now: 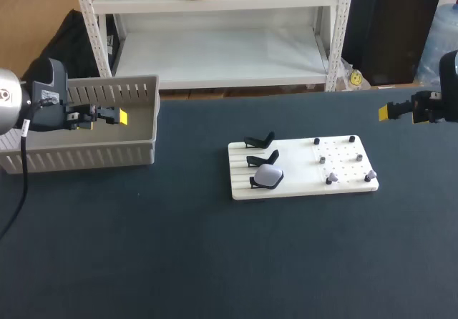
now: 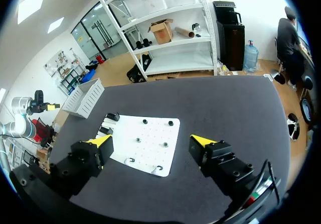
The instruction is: Pick up each earbud case from the left stands, insert the matching earbuds, close the lid, and place the case in the box.
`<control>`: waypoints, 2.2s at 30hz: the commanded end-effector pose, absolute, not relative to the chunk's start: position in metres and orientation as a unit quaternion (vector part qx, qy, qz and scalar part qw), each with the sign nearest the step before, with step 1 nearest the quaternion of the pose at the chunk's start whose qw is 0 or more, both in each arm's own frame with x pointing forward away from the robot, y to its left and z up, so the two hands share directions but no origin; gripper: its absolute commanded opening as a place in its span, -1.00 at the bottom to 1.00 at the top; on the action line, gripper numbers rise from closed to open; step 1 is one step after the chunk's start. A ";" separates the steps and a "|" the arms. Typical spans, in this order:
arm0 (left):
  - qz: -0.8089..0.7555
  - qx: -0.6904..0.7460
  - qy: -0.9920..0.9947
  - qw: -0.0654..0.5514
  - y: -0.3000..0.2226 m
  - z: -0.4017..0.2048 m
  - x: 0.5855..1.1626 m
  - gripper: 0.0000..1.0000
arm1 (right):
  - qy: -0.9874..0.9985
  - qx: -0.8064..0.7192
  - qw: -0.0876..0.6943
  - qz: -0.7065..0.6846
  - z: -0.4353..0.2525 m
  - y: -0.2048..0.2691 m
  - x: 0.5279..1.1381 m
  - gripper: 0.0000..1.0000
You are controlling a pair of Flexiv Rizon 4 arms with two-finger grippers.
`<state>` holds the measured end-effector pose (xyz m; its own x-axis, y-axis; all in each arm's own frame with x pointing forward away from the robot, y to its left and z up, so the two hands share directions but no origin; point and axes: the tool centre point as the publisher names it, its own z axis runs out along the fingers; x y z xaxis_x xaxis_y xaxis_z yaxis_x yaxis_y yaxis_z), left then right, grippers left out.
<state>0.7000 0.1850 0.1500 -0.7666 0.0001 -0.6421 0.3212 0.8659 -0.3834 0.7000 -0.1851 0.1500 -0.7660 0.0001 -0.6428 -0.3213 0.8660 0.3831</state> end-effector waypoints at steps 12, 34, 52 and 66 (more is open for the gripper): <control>-0.243 0.088 0.908 0.330 0.185 0.150 0.700 1.00 | 0.908 -0.088 0.330 0.243 0.150 -0.185 0.700 1.00; -0.317 0.427 0.759 0.375 0.155 0.180 0.697 1.00 | 0.908 -0.088 0.330 0.243 0.150 -0.185 0.700 1.00; -0.338 0.567 0.646 0.382 0.123 0.185 0.671 1.00 | 0.908 -0.088 0.330 0.243 0.150 -0.185 0.700 1.00; -0.350 0.529 0.666 0.392 0.098 0.166 0.651 1.00 | 0.908 -0.088 0.330 0.243 0.150 -0.185 0.700 1.00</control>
<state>0.6567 0.1085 0.1752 -0.1336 0.4462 -0.8849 0.9860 0.1498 -0.0733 0.7000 -0.1850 0.1500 -0.7660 0.0001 -0.6429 -0.3214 0.8660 0.3831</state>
